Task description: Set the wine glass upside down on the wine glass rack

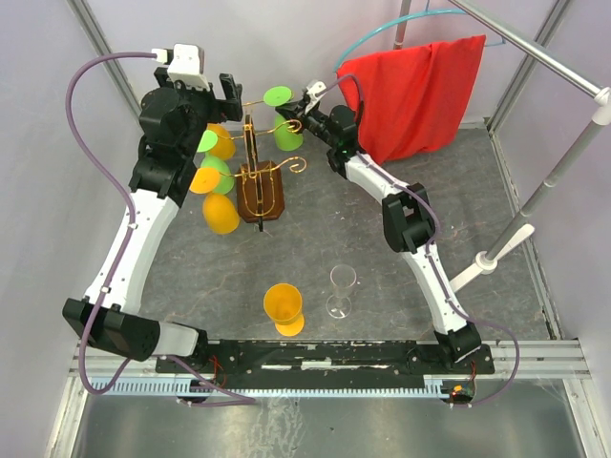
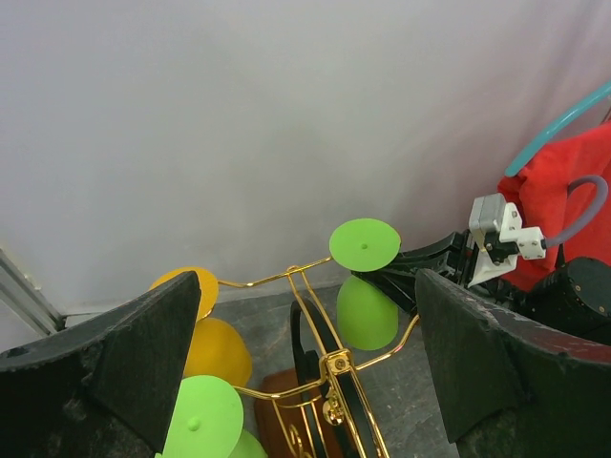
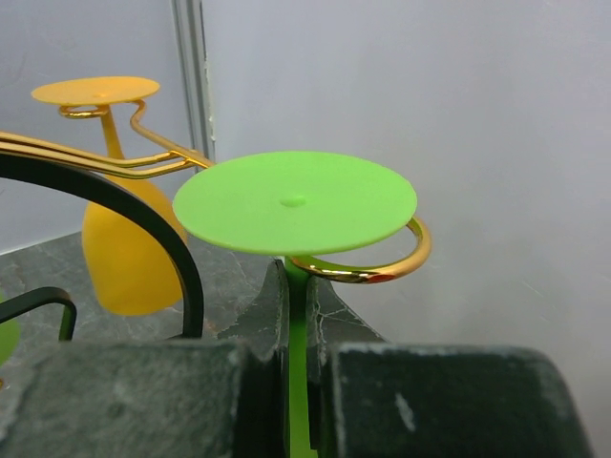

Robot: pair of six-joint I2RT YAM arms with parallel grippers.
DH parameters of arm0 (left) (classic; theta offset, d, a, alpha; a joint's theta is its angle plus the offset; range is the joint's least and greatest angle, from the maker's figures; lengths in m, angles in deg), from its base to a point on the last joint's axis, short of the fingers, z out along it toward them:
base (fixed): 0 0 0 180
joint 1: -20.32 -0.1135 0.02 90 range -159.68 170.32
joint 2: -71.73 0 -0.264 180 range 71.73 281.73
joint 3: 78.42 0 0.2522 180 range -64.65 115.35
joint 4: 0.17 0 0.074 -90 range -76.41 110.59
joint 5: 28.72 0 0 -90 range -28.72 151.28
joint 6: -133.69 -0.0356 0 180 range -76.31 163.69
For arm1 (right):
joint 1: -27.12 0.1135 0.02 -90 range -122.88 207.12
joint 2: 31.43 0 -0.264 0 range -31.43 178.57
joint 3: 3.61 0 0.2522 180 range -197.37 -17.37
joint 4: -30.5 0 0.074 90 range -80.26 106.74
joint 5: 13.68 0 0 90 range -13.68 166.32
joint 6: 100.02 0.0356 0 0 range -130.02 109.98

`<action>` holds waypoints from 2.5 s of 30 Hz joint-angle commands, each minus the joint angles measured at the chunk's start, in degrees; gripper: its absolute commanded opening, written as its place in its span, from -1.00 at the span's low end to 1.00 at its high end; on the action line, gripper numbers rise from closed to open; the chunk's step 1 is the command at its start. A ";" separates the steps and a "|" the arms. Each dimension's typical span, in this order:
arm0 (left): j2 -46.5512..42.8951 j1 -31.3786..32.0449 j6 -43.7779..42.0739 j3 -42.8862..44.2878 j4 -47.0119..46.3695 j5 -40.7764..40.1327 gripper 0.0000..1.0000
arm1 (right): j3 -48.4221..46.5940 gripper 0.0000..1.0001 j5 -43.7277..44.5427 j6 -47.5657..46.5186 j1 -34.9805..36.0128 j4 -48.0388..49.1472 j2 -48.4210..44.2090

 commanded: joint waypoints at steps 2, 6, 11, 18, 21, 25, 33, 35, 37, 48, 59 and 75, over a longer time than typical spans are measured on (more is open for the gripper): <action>0.38 -0.85 -1.73 1.36 -2.80 1.43 0.98 | -3.79 -0.99 5.58 -1.52 -0.15 0.44 0.69; 0.45 -1.31 -1.41 1.19 -2.80 1.83 0.98 | -3.09 -0.99 9.81 -1.74 0.07 0.78 0.40; 0.56 -1.50 -1.04 1.19 -2.81 2.49 0.98 | -0.64 -0.99 13.28 -2.71 -0.01 2.02 -1.23; 0.00 -1.65 -0.35 0.84 -2.90 2.70 0.98 | 12.66 -0.99 13.49 -5.08 -0.49 7.05 -9.68; -0.35 -1.76 -0.06 0.48 -2.82 2.60 0.98 | 17.79 -0.99 13.17 -5.05 -0.92 9.16 -12.11; -0.75 -1.72 0.37 -0.17 -2.71 2.44 0.98 | 21.73 -0.99 13.21 -5.00 -1.21 10.96 -14.09; -1.63 -1.77 0.51 -1.20 -2.71 2.30 0.98 | 25.03 -0.98 8.42 -2.84 -1.17 14.81 -15.36; -1.78 -1.74 0.65 -1.46 -2.80 2.30 0.98 | 24.52 -0.96 7.18 -2.26 -0.99 15.09 -14.96; -1.81 -1.72 0.88 -1.80 -2.90 2.43 0.98 | 23.78 -0.95 6.34 -2.25 -0.56 15.10 -14.44; -3.22 -1.73 2.22 -4.55 -3.74 2.36 0.98 | 23.89 -0.70 4.80 -2.59 1.41 15.28 -14.56; -3.65 -1.73 3.84 -5.92 -4.12 3.26 0.98 | 36.40 -0.02 10.96 -3.84 0.02 17.40 -21.29; -5.81 -1.59 -0.32 -8.32 -1.40 23.21 0.99 | 60.66 0.03 26.28 -5.49 -1.38 4.24 -42.78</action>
